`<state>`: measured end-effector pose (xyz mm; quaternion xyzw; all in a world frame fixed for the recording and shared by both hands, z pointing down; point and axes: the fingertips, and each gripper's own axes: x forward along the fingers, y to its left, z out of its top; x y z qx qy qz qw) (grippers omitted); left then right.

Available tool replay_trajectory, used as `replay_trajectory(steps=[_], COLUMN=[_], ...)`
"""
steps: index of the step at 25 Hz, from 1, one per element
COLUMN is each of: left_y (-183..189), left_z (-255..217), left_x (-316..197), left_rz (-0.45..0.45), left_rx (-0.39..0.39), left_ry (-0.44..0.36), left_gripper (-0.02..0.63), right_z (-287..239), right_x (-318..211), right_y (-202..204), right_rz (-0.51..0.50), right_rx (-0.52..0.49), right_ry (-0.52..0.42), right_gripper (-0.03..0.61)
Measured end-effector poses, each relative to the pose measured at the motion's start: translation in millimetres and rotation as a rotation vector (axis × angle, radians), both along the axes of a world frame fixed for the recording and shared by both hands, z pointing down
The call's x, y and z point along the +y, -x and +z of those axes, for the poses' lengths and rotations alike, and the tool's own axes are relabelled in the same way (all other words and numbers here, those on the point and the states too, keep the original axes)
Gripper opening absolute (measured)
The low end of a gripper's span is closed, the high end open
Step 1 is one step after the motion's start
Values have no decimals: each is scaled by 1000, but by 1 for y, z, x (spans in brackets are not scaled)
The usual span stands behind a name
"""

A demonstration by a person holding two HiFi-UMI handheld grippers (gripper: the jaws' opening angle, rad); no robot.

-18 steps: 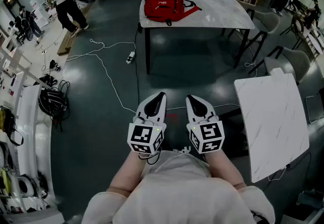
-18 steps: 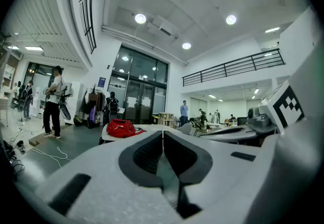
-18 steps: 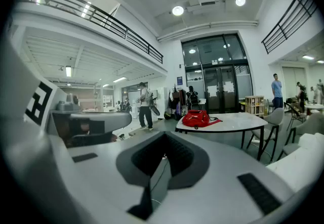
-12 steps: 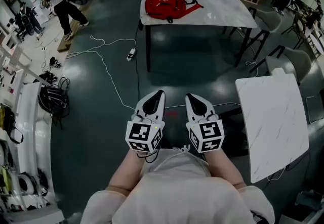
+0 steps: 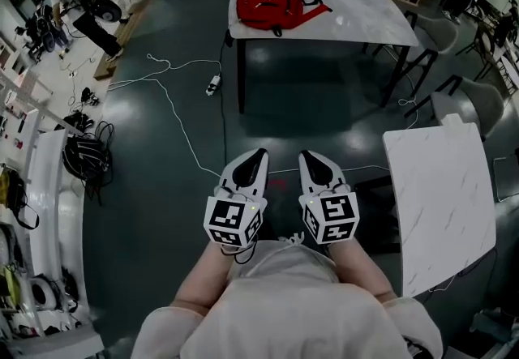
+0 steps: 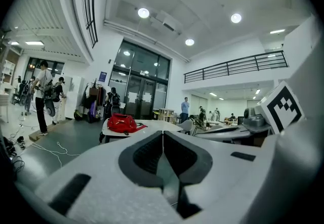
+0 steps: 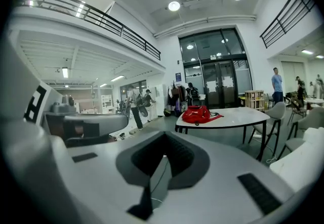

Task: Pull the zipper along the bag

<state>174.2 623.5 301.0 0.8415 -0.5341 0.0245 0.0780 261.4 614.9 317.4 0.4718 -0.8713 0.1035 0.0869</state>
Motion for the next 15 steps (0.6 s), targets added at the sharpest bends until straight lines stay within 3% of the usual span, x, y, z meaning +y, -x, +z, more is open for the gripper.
replay_trajectory(steps=[10, 15], left_y=[42, 77], left_z=[17, 18], left_x=[-88, -163], left_rz=[17, 33], left_rx=[0, 66], left_ry=[11, 13], left_gripper=[20, 21], right_z=[16, 18], right_x=[-87, -152], right_y=[42, 75], right_rz=[10, 19], right_rx=[14, 28], right_ry=[33, 24], right_gripper=[26, 27])
